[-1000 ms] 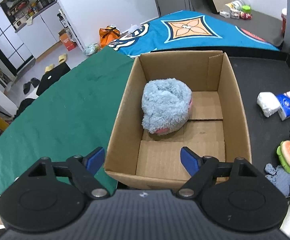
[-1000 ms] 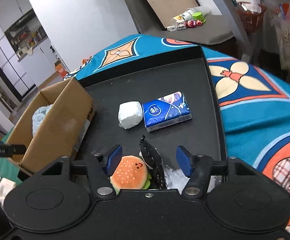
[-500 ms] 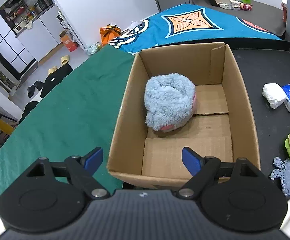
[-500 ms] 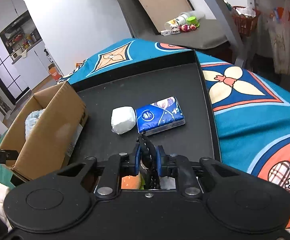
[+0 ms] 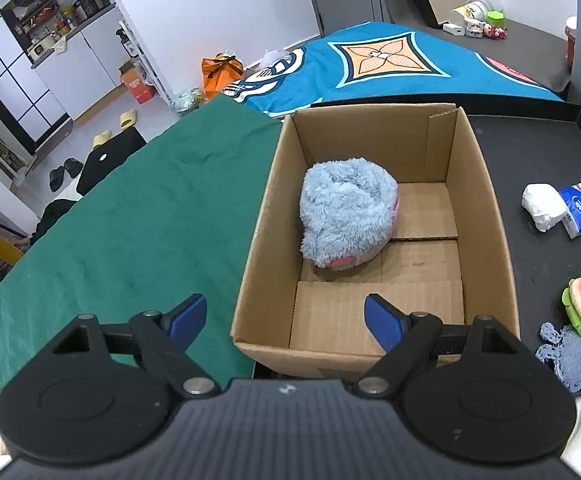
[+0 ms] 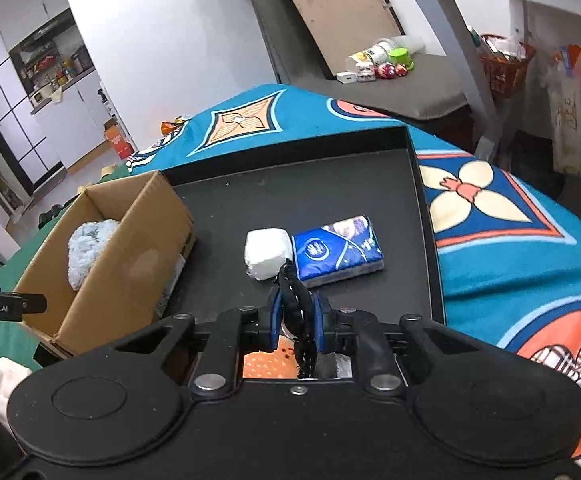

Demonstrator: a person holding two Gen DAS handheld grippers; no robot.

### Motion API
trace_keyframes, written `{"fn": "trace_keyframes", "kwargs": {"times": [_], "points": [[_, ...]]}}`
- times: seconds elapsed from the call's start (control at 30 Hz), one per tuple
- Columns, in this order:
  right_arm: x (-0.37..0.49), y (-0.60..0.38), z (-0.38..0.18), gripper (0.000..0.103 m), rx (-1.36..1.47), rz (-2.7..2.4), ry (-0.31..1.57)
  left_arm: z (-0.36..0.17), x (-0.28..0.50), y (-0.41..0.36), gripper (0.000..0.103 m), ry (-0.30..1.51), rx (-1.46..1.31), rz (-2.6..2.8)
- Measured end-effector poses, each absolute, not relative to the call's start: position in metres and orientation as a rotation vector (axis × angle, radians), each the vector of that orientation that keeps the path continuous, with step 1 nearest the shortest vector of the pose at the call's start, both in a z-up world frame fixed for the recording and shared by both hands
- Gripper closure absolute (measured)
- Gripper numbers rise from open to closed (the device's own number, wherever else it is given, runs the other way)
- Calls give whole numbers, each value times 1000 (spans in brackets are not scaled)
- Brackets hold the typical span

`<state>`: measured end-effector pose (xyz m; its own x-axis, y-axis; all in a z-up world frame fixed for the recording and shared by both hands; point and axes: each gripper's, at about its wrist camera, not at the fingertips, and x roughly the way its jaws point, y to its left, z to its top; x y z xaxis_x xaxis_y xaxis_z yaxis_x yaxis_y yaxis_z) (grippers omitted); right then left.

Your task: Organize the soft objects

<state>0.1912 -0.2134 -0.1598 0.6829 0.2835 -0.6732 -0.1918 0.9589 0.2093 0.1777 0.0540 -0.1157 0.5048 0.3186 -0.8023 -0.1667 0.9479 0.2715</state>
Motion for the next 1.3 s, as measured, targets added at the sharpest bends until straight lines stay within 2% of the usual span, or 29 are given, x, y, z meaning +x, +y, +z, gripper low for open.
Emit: {"fn": "trace_keyframes", "kwargs": {"times": [1.0, 1.17, 1.3], "points": [[214, -121, -101, 87, -34, 375, 678, -133, 171, 98, 19, 904, 40, 303], [219, -95, -96, 87, -73, 413, 655, -134, 168, 109, 28, 873, -36, 296], [224, -78, -95, 87, -97, 436, 652, -137, 167, 114, 47, 871, -63, 292]]}}
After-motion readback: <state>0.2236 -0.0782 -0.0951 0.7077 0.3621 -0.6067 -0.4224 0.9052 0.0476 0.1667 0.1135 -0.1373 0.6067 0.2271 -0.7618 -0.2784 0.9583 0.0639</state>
